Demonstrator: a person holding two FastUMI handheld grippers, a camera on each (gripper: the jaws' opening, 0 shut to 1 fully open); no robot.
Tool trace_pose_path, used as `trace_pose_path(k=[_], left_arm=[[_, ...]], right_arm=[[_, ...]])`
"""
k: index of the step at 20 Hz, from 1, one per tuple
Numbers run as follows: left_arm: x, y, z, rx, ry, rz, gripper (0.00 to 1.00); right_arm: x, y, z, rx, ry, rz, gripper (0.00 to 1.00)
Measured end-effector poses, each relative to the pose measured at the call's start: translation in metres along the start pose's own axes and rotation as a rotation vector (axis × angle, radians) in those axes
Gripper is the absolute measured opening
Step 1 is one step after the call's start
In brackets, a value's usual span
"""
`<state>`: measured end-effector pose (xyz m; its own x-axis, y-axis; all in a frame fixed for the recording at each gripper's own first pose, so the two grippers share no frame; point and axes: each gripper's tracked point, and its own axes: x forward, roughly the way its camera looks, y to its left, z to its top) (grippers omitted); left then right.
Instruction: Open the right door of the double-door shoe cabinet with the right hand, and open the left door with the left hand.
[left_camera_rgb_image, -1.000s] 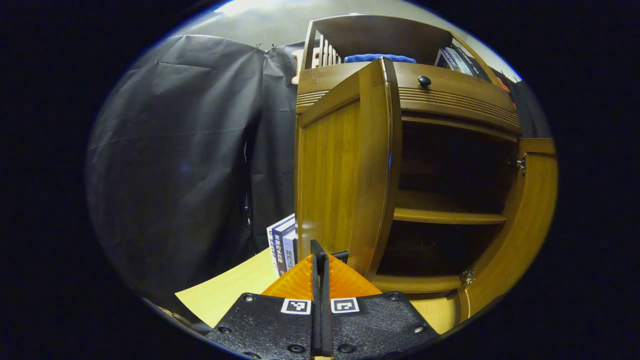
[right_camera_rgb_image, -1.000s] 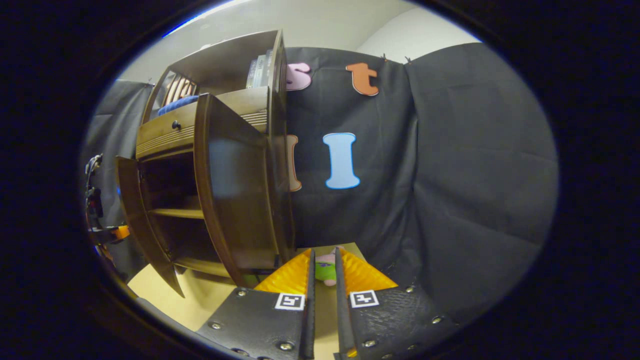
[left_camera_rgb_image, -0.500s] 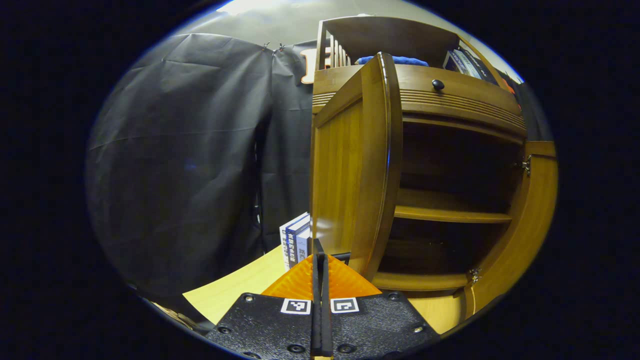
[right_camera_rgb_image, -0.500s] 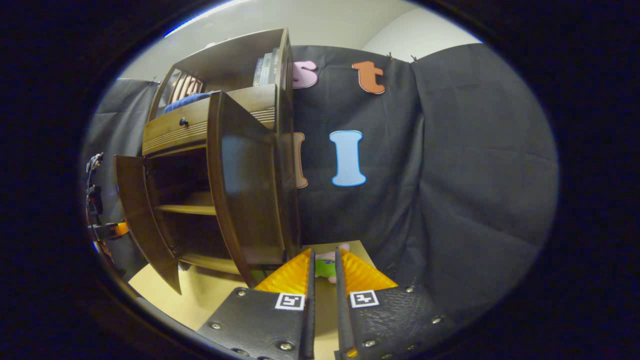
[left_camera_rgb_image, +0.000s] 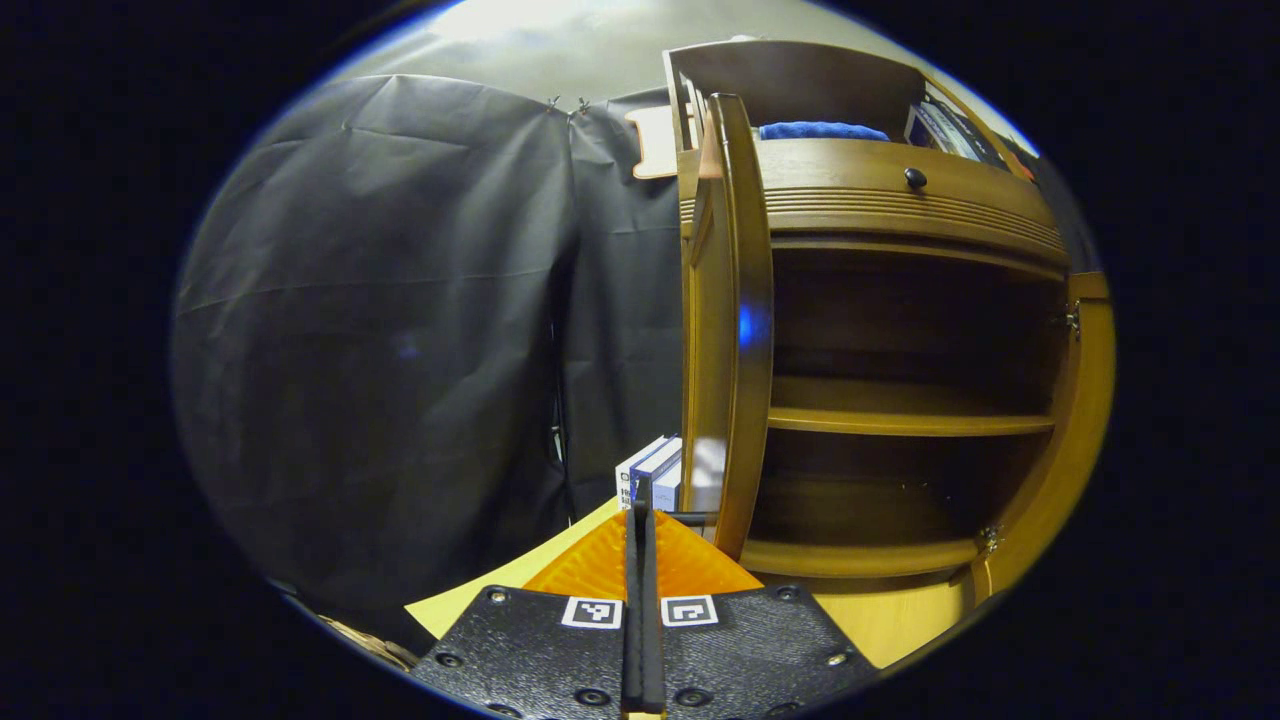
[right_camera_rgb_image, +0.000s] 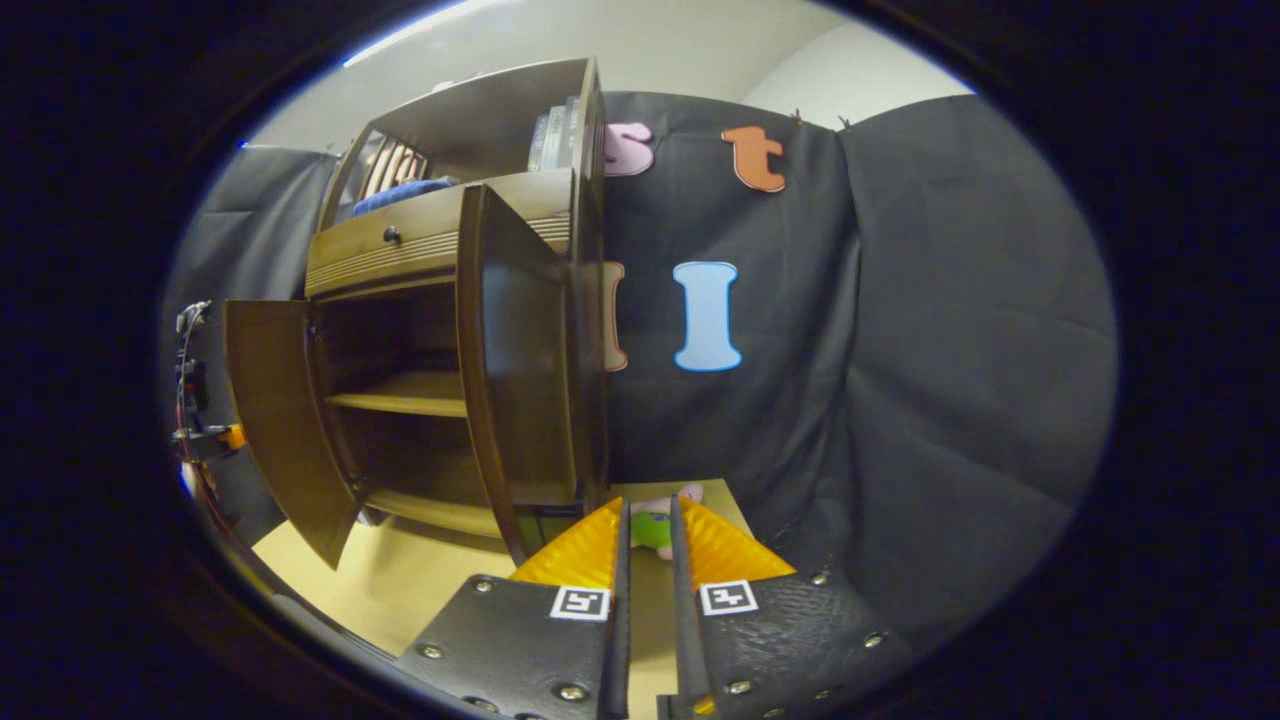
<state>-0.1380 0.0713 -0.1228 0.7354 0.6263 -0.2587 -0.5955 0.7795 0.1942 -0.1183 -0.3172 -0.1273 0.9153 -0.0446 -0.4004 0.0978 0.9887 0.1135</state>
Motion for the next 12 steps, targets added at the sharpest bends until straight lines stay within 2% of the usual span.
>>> trace_pose_path(k=[8,12], left_arm=[[0.008,0.021,0.003,0.018,-0.020,-0.095,0.00],[0.011,0.031,0.002,0.030,-0.012,-0.154,0.00]], right_arm=[[-0.002,0.032,0.005,0.025,-0.018,-0.032,0.18],[0.001,0.040,-0.002,0.024,-0.006,-0.093,0.18]])
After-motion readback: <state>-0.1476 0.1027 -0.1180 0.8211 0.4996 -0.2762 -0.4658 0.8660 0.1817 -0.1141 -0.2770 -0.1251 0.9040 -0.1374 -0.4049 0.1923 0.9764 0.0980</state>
